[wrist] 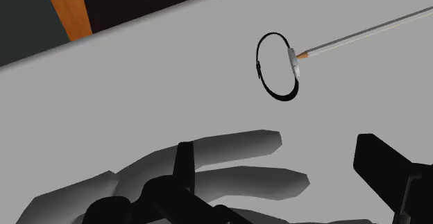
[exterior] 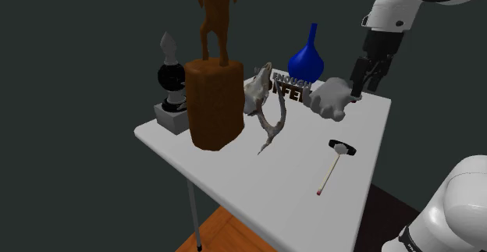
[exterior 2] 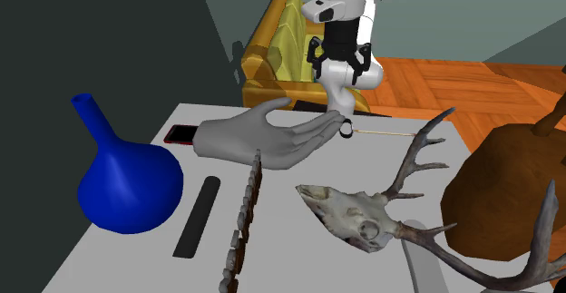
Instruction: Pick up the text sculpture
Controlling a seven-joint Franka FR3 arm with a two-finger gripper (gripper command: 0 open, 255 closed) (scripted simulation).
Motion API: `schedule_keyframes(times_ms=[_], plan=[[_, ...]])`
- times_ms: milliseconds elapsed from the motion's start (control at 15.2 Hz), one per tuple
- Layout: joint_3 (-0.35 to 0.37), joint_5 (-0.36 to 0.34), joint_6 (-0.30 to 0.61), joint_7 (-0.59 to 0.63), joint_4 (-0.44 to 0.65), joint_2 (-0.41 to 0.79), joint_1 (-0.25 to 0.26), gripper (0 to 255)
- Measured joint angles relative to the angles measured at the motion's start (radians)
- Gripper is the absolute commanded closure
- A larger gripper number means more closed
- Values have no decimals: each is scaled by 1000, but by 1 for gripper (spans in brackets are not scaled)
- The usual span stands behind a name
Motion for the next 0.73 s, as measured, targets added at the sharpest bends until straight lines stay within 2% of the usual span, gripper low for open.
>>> schedule_keyframes(times_ms=[264, 726], plan=[[-19, -9, 42, -34, 25, 65, 4, 0], [-90, -26, 151, -163, 182, 321, 17, 0]])
